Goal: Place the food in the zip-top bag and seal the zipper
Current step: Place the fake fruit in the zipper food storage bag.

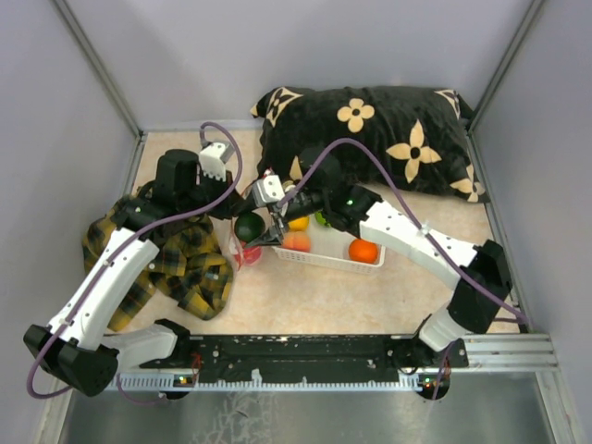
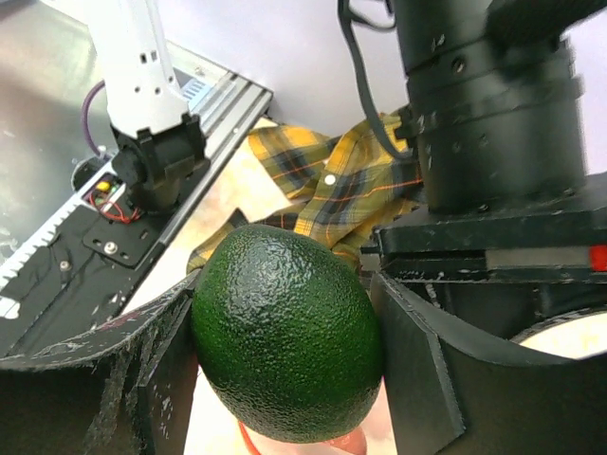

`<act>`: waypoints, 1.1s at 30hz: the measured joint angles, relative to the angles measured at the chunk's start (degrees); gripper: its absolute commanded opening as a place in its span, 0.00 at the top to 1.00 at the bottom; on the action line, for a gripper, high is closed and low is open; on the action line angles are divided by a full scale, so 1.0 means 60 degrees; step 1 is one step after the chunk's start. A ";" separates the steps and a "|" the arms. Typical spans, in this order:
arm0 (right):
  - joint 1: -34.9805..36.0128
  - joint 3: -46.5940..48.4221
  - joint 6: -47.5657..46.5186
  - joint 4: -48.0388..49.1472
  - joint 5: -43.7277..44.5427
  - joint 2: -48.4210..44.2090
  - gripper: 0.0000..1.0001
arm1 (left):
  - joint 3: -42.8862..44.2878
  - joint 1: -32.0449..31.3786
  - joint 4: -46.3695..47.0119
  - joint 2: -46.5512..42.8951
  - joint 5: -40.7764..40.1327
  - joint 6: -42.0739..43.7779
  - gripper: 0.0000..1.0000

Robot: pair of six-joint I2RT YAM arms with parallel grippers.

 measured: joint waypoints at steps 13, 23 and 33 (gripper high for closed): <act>-0.0270 -0.0149 -0.0845 -0.0164 0.0208 0.1035 0.66 | 0.0000 -0.0015 -0.0047 -0.0117 0.0073 0.0036 1.00; -0.0729 -0.1333 -0.0200 0.1588 0.0776 0.1035 0.39 | 0.0000 -0.0011 0.0007 -0.0157 0.0157 0.0066 1.00; -0.0729 -0.1898 0.0612 0.3122 0.2004 0.0827 0.25 | 0.0000 -0.0051 0.0058 -0.0153 0.0211 0.0062 1.00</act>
